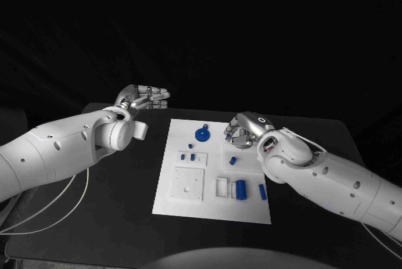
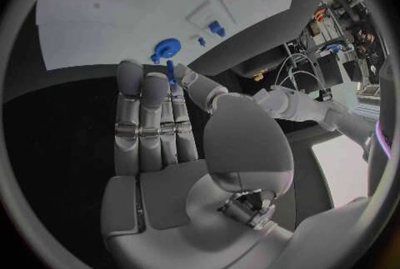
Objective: Assemble the parts on the task board
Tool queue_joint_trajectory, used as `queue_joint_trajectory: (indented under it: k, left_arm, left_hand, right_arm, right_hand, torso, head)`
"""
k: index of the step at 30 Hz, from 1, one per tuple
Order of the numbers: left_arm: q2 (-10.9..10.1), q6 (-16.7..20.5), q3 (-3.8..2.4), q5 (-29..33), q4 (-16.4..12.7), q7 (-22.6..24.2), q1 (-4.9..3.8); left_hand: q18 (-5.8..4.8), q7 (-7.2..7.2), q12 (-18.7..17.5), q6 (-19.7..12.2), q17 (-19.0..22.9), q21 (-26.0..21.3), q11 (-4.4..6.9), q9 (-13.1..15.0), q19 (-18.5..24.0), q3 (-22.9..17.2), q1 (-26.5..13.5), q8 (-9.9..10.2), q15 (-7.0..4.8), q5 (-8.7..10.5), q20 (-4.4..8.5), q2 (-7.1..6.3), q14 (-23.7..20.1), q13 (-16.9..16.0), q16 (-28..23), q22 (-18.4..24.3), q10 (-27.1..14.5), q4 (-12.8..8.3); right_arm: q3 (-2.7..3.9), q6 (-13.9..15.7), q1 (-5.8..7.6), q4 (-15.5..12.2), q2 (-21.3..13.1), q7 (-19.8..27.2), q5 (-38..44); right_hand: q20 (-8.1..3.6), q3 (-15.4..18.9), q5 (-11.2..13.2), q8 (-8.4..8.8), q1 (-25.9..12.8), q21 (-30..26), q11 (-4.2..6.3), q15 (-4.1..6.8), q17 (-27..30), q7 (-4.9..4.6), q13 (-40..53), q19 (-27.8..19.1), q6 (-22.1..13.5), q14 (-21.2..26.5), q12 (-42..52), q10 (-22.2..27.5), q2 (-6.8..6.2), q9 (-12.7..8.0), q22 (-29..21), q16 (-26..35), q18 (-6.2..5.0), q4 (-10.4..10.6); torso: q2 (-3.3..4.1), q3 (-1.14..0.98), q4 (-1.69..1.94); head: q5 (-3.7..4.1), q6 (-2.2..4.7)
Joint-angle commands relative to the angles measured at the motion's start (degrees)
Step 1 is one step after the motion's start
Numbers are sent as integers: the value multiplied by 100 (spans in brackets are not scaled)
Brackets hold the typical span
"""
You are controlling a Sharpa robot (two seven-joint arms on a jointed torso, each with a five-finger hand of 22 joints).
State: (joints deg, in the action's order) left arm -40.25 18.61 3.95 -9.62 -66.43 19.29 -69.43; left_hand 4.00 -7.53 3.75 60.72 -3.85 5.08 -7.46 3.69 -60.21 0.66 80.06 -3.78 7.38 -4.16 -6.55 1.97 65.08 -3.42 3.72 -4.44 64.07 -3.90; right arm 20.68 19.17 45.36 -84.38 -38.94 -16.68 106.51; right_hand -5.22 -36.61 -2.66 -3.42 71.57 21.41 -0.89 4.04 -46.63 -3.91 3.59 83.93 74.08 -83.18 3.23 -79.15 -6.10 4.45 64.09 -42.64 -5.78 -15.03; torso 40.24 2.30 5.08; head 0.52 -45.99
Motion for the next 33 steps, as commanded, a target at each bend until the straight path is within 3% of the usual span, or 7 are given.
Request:
queue_joint_trajectory:
  k: [1, 8, 11, 15, 18, 28, 33]
  left_arm:
    - [92, -4, -5, 48, 50, 80, -8]
    - [306, 62, -5, 57, 237, 106, -7]
    - [394, 72, -5, 59, 283, 108, -8]
    - [484, 95, -5, 60, 310, 112, -8]
    - [543, 100, -5, 60, 330, 111, -9]
    - [677, 79, -5, 60, 355, 109, -9]
    - [698, 68, -5, 60, 356, 107, -9]
  left_hand:
    - [58, -8, -30, 6, 2, 28, -2, 3, -5, 3, 40, 13, -1, 22, -20, 15, -37, 5, -22, 8, -8, 39]
    - [60, -3, -30, 18, 1, 35, 4, 3, -15, -7, 53, 12, -8, 11, -15, 30, -22, 5, -21, 6, 6, 36]
    - [58, -2, -29, 26, 2, 36, 4, 3, -15, -9, 57, 12, -8, 14, -13, 35, -19, 5, -21, 6, 10, 39]
    - [58, -2, -29, 26, 2, 36, 4, 3, -15, -9, 57, 12, -8, 14, -13, 35, -19, 5, -21, 6, 10, 39]
    - [59, -2, -30, 23, 2, 38, 4, 3, -18, -12, 67, 13, -9, 12, -12, 36, -20, 5, -22, 5, 10, 38]
    - [59, -2, -30, 23, 2, 38, 4, 3, -18, -12, 67, 13, -9, 12, -12, 36, -20, 5, -22, 5, 10, 38]
    - [59, -3, -30, 23, 2, 40, 6, 3, -19, -13, 81, 13, -10, 9, -10, 41, -17, 6, -22, 6, 14, 51]
  right_arm:
    - [-21, 135, -65, -96, 78, 246, -180]
    - [-166, 294, -239, -100, 308, 386, 61]
    - [-287, 388, -335, -49, 425, 438, 200]
    - [-407, 566, -495, -3, 546, 471, 353]
    - [-442, 686, -604, 20, 628, 467, 449]
    - [-520, 827, -802, 147, 837, 365, 697]
    - [-561, 866, -854, 223, 897, 329, 750]
  right_hand:
    - [-51, -2, -11, -29, -5, 11, 27, 26, -7, -12, 9, 227, 19, -9, 29, -62, 61, 6, 0, 26, -62, -1]
    - [-50, 2, -11, -29, 4, 1, 26, 24, -6, -12, 10, 225, 17, -7, 30, -60, 62, 7, -4, 37, -65, -7]
    - [-50, 3, -11, -29, 10, 5, 25, 24, -7, -12, 9, 228, 18, -9, 29, -60, 64, 7, -3, 38, -66, -5]
    - [-50, 15, -10, -28, 22, 10, 25, 24, -9, -12, 9, 230, 15, -13, 29, -60, 69, 7, -2, 42, -70, 0]
    - [-48, 51, -9, -26, 44, 11, 24, 22, -13, -13, 9, 227, 16, -18, 31, -53, 72, 7, -3, 46, -73, 20]
    - [-49, 44, -11, -28, 63, 33, 26, 24, -22, -10, 9, 233, 23, -21, 29, -64, 62, 7, 5, 42, -73, 23]
    - [-50, 27, -11, -27, 72, 45, 25, 24, -26, -9, 9, 231, 25, -23, 29, -66, 53, 6, 13, 40, -74, 18]
  torso:
    - [-30, 34, 34]
    - [-68, 66, 40]
    - [-81, 84, 38]
    - [-73, 84, 48]
    - [-70, 75, 35]
    - [-70, 82, 28]
    - [-67, 68, 30]
  head:
    - [-124, 0]
    - [-393, -29]
    - [-551, -52]
    - [-655, -48]
    - [-770, -80]
    - [-893, -164]
    - [-972, -208]
